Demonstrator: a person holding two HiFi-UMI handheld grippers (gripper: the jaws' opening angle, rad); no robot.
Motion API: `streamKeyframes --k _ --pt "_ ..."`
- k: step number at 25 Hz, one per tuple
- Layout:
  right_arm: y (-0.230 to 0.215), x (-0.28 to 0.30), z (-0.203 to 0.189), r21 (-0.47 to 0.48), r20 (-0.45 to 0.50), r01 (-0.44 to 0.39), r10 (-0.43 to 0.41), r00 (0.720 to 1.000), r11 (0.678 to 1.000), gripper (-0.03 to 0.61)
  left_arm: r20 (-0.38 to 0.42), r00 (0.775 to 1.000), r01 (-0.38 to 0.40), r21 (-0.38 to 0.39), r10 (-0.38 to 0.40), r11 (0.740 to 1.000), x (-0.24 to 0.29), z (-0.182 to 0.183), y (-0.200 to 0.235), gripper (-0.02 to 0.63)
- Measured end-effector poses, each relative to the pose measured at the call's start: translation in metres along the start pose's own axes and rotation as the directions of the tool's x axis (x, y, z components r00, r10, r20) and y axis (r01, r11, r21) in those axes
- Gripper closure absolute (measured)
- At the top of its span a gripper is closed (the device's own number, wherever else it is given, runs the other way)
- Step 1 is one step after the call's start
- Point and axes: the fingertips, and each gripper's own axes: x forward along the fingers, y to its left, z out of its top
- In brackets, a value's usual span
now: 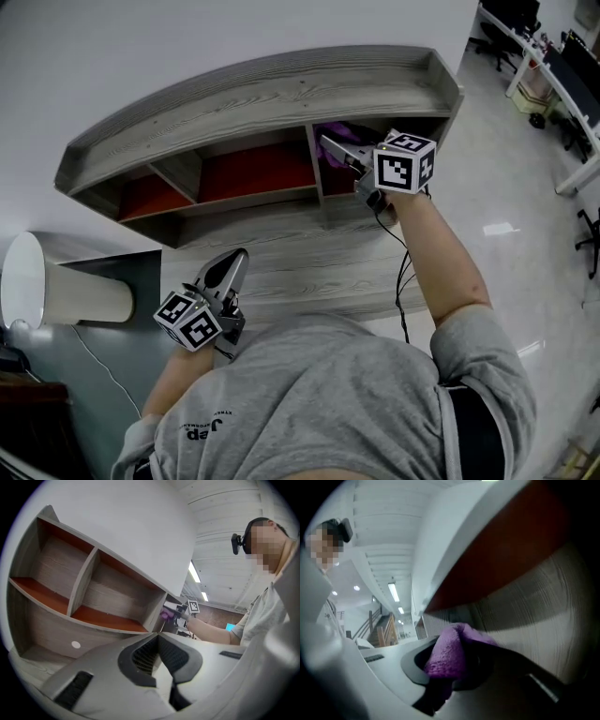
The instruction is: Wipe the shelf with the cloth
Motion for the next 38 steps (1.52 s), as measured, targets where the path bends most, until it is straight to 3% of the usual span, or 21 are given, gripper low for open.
streamKeyframes --k 2,4,8,11,13,14,15,16,18,19,21,22,26,28,32,35,38 --pt "-0.013 0.001 -0.041 -0.048 -0.137 0.045 -0.051 0.989 0.998 0.517 -0.007 1.000 0.003 -0.007 -0.003 1.000 0.000 -0.004 0.002 0.597" --pt "-0.030 0.004 -0.087 -0.107 -0.279 0.092 -0.118 0.953 0.990 0.517 -0.015 1.000 0.003 -0.016 -0.003 1.000 0.001 -0.008 0.004 0.597" --pt "-0.059 0.005 -0.167 -0.323 -0.528 0.115 -0.280 0.802 0.939 0.520 -0.019 1.000 0.006 -0.028 -0.006 1.000 0.002 -0.012 0.005 0.597" --pt "-0.065 0.006 -0.186 -0.466 -0.597 0.072 -0.374 0.710 0.882 0.520 -0.016 1.000 0.007 -0.033 -0.008 0.999 0.001 -0.013 0.006 0.597" --pt "-0.066 0.008 -0.186 -0.515 -0.620 0.030 -0.396 0.677 0.857 0.520 -0.010 1.000 0.011 -0.030 -0.011 1.000 0.002 -0.011 0.008 0.597" --pt "-0.065 0.008 -0.183 -0.522 -0.621 0.018 -0.395 0.677 0.853 0.518 -0.008 1.000 0.013 -0.028 -0.014 1.000 0.002 -0.011 0.008 0.597" --pt "-0.065 0.008 -0.175 -0.518 -0.603 0.031 -0.391 0.695 0.855 0.520 -0.008 1.000 0.015 -0.026 -0.015 1.000 0.001 -0.010 0.008 0.597" --pt "-0.067 0.005 -0.160 -0.505 -0.553 0.081 -0.395 0.733 0.859 0.520 -0.009 1.000 0.014 -0.025 -0.014 1.000 0.000 -0.010 0.007 0.597" --pt "-0.078 -0.006 -0.106 -0.458 -0.343 0.264 -0.442 0.829 0.849 0.520 -0.010 1.000 0.009 -0.024 -0.010 1.000 -0.004 -0.009 0.008 0.597" --pt "-0.083 -0.011 -0.073 -0.431 -0.204 0.355 -0.472 0.857 0.830 0.518 -0.008 1.000 0.007 -0.021 -0.007 1.000 -0.006 -0.008 0.010 0.597" --pt "-0.085 -0.011 -0.019 -0.409 0.026 0.461 -0.495 0.869 0.788 0.518 -0.004 1.000 -0.006 -0.021 0.006 1.000 -0.010 -0.006 0.016 0.597" --pt "-0.082 -0.005 -0.004 -0.424 0.095 0.476 -0.485 0.870 0.771 0.518 -0.003 1.000 -0.014 -0.027 0.014 1.000 -0.012 -0.006 0.018 0.597" --pt "-0.070 0.035 0.012 -0.492 0.203 0.481 -0.442 0.874 0.726 0.518 -0.015 0.999 -0.034 -0.038 0.033 0.999 -0.021 -0.009 0.022 0.597" --pt "-0.074 0.042 0.017 -0.487 0.234 0.515 -0.463 0.855 0.705 0.518 -0.020 0.999 -0.042 -0.037 0.041 0.998 -0.025 -0.010 0.025 0.597" --pt "-0.087 0.030 0.025 -0.517 0.277 0.593 -0.535 0.798 0.617 0.517 -0.011 0.998 -0.058 -0.042 0.058 0.997 -0.031 -0.008 0.031 0.597" --pt "-0.119 -0.018 0.035 -0.421 0.328 0.720 -0.647 0.688 0.552 0.517 -0.010 0.998 -0.057 -0.045 0.056 0.997 -0.030 -0.007 0.034 0.597" --pt "-0.153 -0.077 0.042 -0.313 0.349 0.839 -0.767 0.538 0.446 0.517 -0.012 0.999 -0.048 -0.049 0.047 0.998 -0.028 -0.008 0.034 0.597"
